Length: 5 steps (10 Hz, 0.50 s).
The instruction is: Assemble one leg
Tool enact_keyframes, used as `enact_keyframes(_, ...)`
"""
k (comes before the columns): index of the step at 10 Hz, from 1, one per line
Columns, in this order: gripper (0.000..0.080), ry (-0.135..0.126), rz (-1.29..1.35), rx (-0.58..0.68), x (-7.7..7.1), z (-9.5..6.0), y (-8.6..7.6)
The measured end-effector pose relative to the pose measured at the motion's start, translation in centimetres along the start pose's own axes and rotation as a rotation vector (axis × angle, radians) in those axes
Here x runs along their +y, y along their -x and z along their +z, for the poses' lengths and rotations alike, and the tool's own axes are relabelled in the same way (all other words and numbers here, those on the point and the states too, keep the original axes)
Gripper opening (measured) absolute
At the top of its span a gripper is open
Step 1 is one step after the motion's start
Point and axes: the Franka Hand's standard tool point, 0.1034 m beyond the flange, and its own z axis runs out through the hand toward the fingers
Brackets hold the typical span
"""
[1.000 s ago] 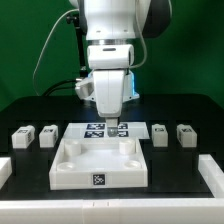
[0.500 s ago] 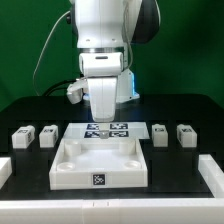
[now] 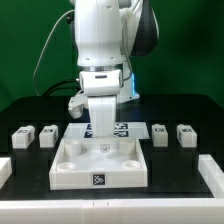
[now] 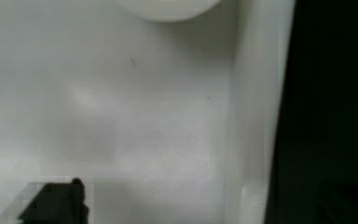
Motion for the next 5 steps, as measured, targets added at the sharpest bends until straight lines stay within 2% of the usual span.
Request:
enact_keyframes(3,0.0614,-0.010,0.012,0.001,-0.13,0.21,0.12)
enact_keyframes(4,0.0440,-0.012,0.012,0.001,-0.22,0.31,0.10)
enact_keyframes(5,0.0440,-0.012,0.012,0.001,-0.23,0.32,0.11)
